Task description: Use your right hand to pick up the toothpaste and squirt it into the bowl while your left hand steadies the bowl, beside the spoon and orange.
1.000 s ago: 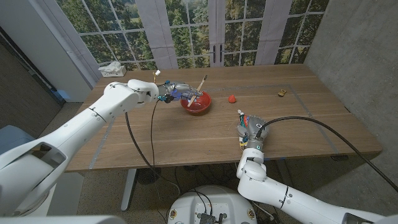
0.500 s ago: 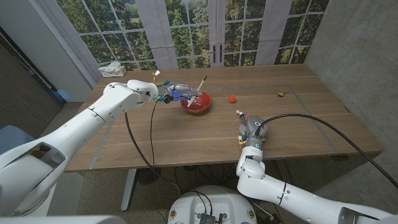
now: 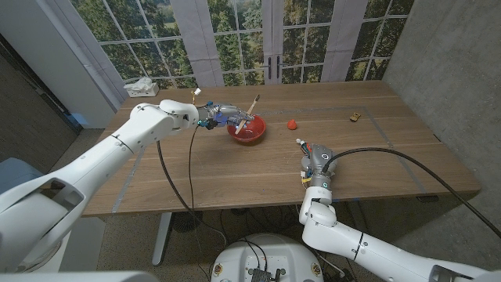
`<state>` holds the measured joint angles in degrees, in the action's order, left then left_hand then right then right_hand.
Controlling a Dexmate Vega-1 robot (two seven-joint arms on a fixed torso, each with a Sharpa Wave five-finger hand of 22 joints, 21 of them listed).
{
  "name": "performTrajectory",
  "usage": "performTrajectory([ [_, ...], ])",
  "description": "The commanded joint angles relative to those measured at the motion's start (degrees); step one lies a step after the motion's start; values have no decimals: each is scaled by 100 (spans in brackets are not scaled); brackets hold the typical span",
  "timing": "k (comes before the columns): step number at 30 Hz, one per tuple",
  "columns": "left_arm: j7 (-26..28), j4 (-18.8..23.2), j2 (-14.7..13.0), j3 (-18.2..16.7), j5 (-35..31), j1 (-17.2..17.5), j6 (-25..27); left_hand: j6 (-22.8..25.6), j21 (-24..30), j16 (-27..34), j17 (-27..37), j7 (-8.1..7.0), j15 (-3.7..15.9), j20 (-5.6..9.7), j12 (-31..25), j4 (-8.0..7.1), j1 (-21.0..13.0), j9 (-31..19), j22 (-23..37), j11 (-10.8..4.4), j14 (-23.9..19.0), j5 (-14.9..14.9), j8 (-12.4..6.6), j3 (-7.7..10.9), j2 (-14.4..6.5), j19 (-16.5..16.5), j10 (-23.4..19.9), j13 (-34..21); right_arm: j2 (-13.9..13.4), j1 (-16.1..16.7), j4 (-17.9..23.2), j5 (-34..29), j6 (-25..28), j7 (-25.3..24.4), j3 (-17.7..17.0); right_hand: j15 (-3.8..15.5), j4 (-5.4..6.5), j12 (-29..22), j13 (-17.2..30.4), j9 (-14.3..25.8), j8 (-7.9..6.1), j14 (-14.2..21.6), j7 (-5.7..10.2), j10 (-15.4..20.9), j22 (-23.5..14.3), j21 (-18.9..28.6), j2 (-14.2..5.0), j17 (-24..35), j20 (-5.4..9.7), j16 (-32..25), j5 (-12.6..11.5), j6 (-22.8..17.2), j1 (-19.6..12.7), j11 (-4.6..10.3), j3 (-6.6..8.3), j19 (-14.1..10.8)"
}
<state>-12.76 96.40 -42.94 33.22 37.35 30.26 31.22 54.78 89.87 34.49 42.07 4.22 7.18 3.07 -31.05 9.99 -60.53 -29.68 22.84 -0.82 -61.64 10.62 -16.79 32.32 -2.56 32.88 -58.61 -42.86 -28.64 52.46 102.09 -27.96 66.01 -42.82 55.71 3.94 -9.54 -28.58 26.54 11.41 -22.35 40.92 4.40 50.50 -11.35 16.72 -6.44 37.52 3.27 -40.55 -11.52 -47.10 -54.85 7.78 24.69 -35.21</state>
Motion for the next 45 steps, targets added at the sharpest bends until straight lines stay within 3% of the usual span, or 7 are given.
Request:
performTrajectory([
  [1,-96,-101,22,30,-27,-47,-60,116,24,38,32,52,588,565,22,11,-617,-15,-1,-920,-290,52,25,26,-673,-48,-971,-17,114,289,-107,-166,-625,-645,-375,891,-27,-128,141,10,-80,118,344,456,-13,58,-52,47,97,13,-43,-625,-102,290,57,-78],
  [21,-199,-110,40,84,-62,-108,-39,135,26,29,21,64,588,565,58,8,-616,-38,-38,-905,-285,54,60,20,-678,-62,-988,-24,212,600,-67,-460,-1041,-1254,-865,881,-32,-136,258,18,-50,127,375,361,-17,91,7,64,94,129,-51,-558,-135,347,68,-73],
  [45,-348,-21,106,313,-144,-294,265,147,33,29,20,72,593,547,89,13,-621,-45,-74,-902,-292,57,109,15,-674,-58,-993,-48,-214,825,184,-964,-1450,-1378,-1162,893,-18,-162,378,27,-46,178,388,340,-24,155,18,120,138,201,-59,-562,-161,361,68,-119],
])
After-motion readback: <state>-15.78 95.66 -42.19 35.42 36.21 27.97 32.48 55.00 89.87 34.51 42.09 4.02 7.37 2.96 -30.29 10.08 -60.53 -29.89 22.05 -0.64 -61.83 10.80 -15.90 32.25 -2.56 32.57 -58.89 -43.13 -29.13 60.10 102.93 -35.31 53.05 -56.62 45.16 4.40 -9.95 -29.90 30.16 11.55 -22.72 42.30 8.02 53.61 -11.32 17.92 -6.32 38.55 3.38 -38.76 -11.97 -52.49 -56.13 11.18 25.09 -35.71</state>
